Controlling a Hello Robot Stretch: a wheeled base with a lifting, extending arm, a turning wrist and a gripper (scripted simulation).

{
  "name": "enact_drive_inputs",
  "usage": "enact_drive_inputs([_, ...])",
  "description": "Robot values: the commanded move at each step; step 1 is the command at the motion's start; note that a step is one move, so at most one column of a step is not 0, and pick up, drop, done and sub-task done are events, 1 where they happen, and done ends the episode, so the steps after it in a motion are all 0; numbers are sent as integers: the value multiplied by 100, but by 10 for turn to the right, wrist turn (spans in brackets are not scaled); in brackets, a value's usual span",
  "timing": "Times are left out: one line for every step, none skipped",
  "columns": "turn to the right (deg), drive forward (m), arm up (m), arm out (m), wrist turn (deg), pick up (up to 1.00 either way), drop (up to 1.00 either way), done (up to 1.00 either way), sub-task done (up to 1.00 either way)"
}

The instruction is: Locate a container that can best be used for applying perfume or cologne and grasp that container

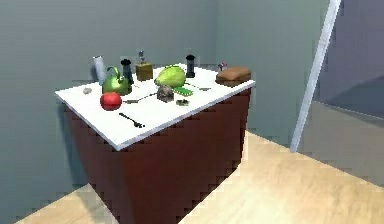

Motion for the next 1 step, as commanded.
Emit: enact_drive_inputs([450, 0, 0, 0, 0, 0, 0, 0, 0])
